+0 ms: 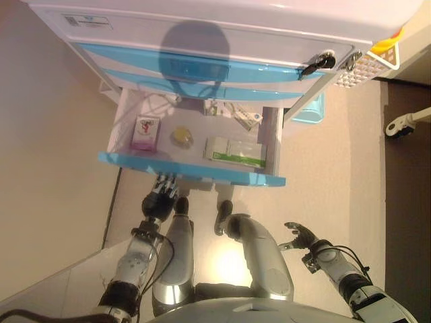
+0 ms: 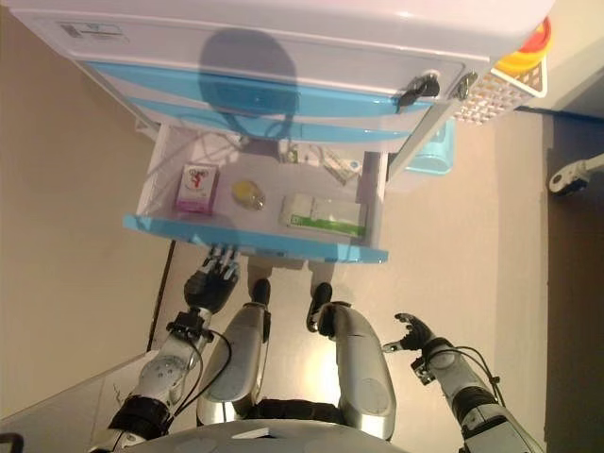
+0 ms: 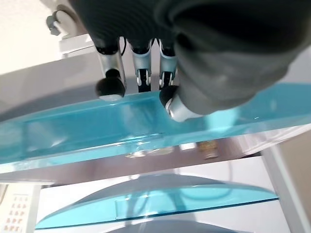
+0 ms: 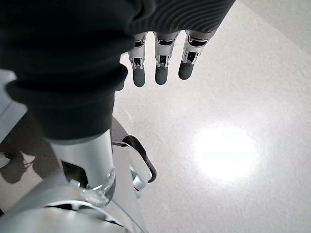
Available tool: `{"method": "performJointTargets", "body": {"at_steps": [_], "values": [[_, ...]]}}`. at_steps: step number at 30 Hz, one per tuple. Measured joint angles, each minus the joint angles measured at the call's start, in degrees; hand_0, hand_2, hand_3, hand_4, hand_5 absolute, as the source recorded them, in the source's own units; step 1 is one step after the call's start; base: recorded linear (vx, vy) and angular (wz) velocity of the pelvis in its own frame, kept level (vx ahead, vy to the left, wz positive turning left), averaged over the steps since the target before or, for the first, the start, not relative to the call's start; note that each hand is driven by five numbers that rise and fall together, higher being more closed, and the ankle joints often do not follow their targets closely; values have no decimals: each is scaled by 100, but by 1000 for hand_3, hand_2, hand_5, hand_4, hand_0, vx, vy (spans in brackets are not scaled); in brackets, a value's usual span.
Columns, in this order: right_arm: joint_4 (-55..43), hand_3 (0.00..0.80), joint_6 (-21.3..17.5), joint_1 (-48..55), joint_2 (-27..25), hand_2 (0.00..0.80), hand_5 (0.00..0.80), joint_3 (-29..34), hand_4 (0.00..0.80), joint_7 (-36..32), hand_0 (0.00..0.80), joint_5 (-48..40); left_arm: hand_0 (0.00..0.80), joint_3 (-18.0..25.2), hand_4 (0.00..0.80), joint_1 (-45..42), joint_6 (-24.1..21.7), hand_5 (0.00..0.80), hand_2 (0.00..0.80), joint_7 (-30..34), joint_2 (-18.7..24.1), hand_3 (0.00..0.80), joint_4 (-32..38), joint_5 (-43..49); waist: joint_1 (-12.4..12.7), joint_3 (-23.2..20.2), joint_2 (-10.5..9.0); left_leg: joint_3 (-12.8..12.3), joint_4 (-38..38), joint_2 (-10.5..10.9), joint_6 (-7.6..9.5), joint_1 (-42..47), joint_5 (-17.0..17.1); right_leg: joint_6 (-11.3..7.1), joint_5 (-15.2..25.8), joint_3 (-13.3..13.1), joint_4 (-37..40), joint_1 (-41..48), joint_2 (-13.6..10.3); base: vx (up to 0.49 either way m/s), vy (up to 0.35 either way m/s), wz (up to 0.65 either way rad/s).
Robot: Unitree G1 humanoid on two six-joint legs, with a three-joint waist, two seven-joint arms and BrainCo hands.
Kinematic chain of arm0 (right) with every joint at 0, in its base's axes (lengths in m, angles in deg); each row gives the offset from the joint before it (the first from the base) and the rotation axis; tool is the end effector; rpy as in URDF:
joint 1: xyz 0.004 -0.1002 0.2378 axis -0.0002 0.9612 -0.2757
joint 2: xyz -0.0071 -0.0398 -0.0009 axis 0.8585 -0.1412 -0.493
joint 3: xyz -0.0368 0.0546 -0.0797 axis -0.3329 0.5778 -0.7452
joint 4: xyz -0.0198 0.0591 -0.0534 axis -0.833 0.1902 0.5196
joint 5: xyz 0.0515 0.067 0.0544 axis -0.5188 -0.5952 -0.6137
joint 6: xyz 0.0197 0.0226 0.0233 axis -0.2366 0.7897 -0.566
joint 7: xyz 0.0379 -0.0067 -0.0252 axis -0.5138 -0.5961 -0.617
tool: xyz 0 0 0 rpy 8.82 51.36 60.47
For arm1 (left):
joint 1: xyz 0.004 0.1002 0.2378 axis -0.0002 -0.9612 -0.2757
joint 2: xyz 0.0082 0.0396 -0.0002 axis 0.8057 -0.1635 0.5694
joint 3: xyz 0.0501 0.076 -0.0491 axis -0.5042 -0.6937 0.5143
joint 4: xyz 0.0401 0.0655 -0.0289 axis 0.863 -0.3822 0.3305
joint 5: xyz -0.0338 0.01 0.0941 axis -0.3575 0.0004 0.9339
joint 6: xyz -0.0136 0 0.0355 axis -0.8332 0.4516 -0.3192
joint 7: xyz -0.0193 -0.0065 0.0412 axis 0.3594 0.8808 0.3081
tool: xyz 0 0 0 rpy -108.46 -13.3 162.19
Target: Open the drawer and pick up the medicine
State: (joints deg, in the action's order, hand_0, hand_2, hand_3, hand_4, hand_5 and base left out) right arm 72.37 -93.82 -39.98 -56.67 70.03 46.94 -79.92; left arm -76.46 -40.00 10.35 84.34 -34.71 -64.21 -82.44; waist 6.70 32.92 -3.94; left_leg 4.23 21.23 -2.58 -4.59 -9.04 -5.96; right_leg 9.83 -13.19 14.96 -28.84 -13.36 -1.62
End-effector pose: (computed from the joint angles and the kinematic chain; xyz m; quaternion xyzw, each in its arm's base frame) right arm 0.1682 -0.2453 -0.0659 -0.2840 0.3886 0.1132 0.8692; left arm 0.1665 0.1933 -0.0356 -0.6083 0.0446 -0.0517 0.7908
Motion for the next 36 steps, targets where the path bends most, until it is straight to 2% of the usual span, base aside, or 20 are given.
{"method": "performJointTargets", "body": {"at_steps": [2, 4, 7, 9, 13, 14, 21, 23, 24, 26, 27, 28, 29, 30, 32, 36], "values": [[-143, 0, 29, -2, 80, 0, 0, 85, 0, -74, 0, 52, 800, 10, 800, -148, 4, 800, 800, 0, -13, 800, 0, 103, 44, -4, -2, 1, -173, 12, 40, 173, 55, -8, -2, 9, 111, 143, -3, 56, -9, 5], [-199, 0, 23, -26, 228, 0, 0, 212, 0, -146, 0, 116, 800, 15, 800, -256, 30, 800, 800, 0, -15, 800, 1, 143, 87, -5, -1, 0, -361, 17, -81, 349, 163, 13, 13, 62, 197, 301, -15, 53, -21, 7], [-194, 0, -51, -48, 465, 0, 0, 216, 0, -209, 0, 117, 800, 29, 800, -397, 124, 800, 800, -1, -15, 800, 1, 146, 124, -13, -6, 14, -633, 1, -103, 609, 244, 3, 5, 210, 403, 556, -22, 24, -10, 9], [-178, 0, -83, -77, 521, 0, 0, 226, 0, -212, 0, 116, 800, 30, 800, -461, 167, 800, 800, -1, -15, 800, 1, 146, 157, -13, -6, 23, -834, -1, -204, 768, 334, -5, 3, 240, 463, 655, -24, 0, -8, 3], [-139, 0, -135, -151, 561, 0, 0, 340, 0, -195, 0, 98, 800, 94, 800, -530, 261, 800, 800, -28, -14, 800, 2, 146, 173, -34, -26, 75, -1086, -17, -207, 959, 423, -24, -8, 362, 615, 828, -25, -4, -16, 6], [-27, 0, -139, -195, 587, 0, 0, 405, 0, -196, 0, 96, 800, 116, 800, -557, 283, 800, 800, -37, -12, 800, 1, 146, 176, -34, -26, 85, -1161, -28, -254, 1060, 460, -22, -5, 369, 646, 907, -15, 6, -12, 4], [218, 0, -218, -176, 623, 0, 0, 563, 0, -141, 0, 63, 800, 137, 800, -724, 390, 800, 800, -168, 189, 800, 11, 145, 206, -184, -136, 163, -1425, -34, -95, 1225, 599, -21, 10, 480, 952, 1148, 7, 11, 16, 5], [267, 0, -242, -62, 655, 0, 0, 682, 0, -134, 0, 40, 800, 137, 800, -767, 444, 800, 800, -169, 204, 800, 11, 145, 226, -345, -163, 192, -1476, -35, -66, 1109, 616, -22, 23, 536, 1047, 1063, 17, 37, 37, 12], [294, 0, -239, -25, 657, 0, 0, 726, 0, -123, 0, 18, 800, 190, 800, -780, 496, 800, 800, -170, 208, 800, 33, 145, 273, -346, -162, 187, -1512, -35, -54, 1120, 632, -14, 50, 564, 1078, 1089, 21, 40, 39, 13], [291, 0, -249, -4, 665, 0, 0, 766, 0, -80, 0, -26, 800, 727, 800, -866, 503, 800, 800, -339, 231, 800, 159, 130, 291, -361, -175, 227, -1621, -33, -59, 1167, 664, -16, 52, 580, 1107, 1158, 23, 39, 37, 6], [273, 0, -275, -20, 667, 0, 0, 767, 0, -62, 0, -26, 800, 794, 800, -876, 519, 800, 800, -378, 327, 800, 161, 136, 290, -387, -195, 264, -1669, -29, -55, 1136, 665, -24, 58, 582, 1142, 1133, 25, 32, 33, 5], [264, 0, -306, -18, 666, 0, 0, 790, 0, -46, 0, -24, 762, 794, 762, -882, 528, 762, 762, -378, 345, 762, 194, 143, 294, -388, -197, 281, -1704, -29, -54, 1129, 669, -26, 60, 599, 1146, 1120, 26, 34, 34, 5], [264, 0, -306, -11, 686, 0, 0, 810, 0, -47, 0, -22, 527, 794, 527, -902, 551, 527, 527, -385, 342, 527, 233, 202, 312, -388, -196, 283, -1779, -35, -48, 1190, 705, -27, 60, 603, 1143, 1130, 30, 38, 37, 9], [261, 0, -309, -15, 706, 0, 0, 844, 0, -47, 0, -22, 0, 794, 0, -907, 552, 0, 0, -411, 342, 0, 262, 372, 320, -388, -196, 277, -1807, -31, -65, 1221, 718, -31, 62, 612, 1146, 1155, 27, 42, 39, 5], [262, 0, -319, -9, 752, 0, 0, 885, 0, -46, 0, -21, 0, 796, 0, -936, 572, 0, 0, -516, 342, 0, 374, 774, 366, -482, -193, 292, -1878, -34, -58, 1215, 728, -69, 83, 626, 1199, 1143, 32, 38, 33, 8], [522, 0, -338, 192, 766, 0, 0, 889, 0, -51, 0, -19, 0, 795, 0, -803, 741, 0, 0, -750, 344, 0, 259, 2024, 361, -1017, -100, 311, -2011, -31, -27, 1026, 745, -160, 135, 874, 1410, 1064, 38, 30, 36, 32]]}}
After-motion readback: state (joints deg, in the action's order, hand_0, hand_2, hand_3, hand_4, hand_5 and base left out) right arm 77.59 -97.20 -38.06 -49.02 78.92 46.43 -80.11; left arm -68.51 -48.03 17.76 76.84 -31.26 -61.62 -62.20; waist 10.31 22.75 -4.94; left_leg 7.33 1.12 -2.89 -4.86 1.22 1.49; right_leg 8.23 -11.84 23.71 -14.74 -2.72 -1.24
